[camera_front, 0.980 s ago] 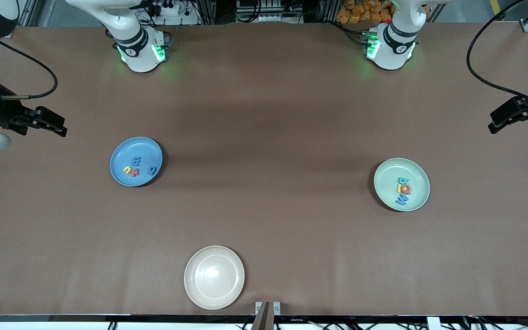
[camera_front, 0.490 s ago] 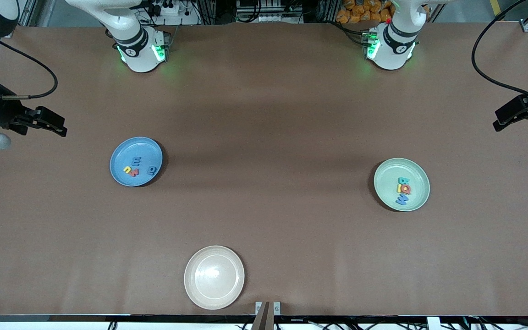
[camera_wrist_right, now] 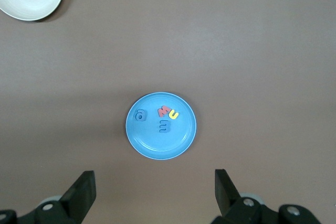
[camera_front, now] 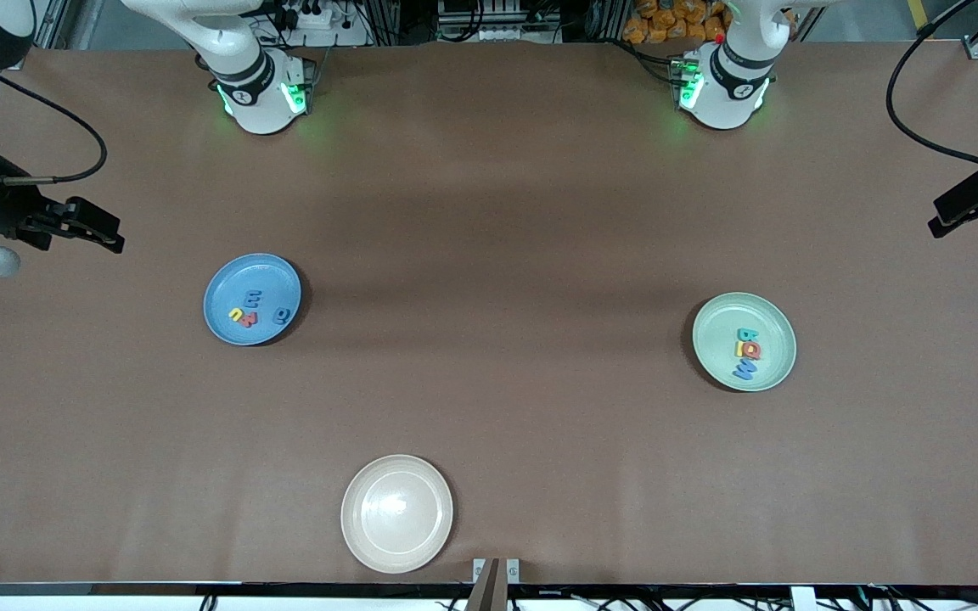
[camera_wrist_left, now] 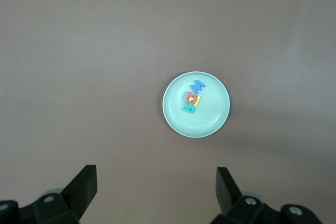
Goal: Sort upper and lower case letters into plates
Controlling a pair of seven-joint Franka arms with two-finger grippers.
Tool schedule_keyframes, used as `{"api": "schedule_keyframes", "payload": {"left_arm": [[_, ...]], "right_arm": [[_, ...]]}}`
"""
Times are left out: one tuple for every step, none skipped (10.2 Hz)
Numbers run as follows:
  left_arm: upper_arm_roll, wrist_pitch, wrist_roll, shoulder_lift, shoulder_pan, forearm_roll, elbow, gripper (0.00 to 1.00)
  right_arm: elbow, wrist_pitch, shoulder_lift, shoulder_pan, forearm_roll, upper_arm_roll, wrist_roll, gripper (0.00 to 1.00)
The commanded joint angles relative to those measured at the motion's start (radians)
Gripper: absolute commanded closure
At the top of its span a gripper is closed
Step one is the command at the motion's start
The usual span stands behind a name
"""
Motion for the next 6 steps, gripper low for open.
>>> {"api": "schedule_keyframes", "payload": {"left_arm": [[0.019, -0.018, 0.033, -0.007, -0.012, 0.008, 0.004, 0.0], [0.018, -0.018, 0.033, -0.007, -0.01, 0.008, 0.004, 0.0], [0.018, -0.018, 0.032, -0.007, -0.009, 0.008, 0.004, 0.0], [0.018, -0.018, 0.032, -0.007, -0.007, 0.008, 0.004, 0.0], [0.019, -0.018, 0.032, -0.007, -0.006, 0.008, 0.004, 0.0], [0.019, -0.018, 0.032, -0.007, -0.006, 0.008, 0.004, 0.0]], "right_arm": [[-0.029, 0.004, -0.028, -0.005, 0.023, 0.001, -0.006, 0.0], [-0.029, 0.003, -0.029, -0.004, 0.023, 0.001, -0.006, 0.0], [-0.029, 0.004, -0.029, -0.005, 0.023, 0.001, -0.006, 0.0], [-0.029, 0.003, -0.029, -0.004, 0.023, 0.001, -0.006, 0.0], [-0.029, 0.003, -0.029, -0.005, 0.021, 0.001, -0.006, 0.0], [-0.029, 0.003, -0.028, -0.005, 0.023, 0.001, -0.006, 0.0]]}}
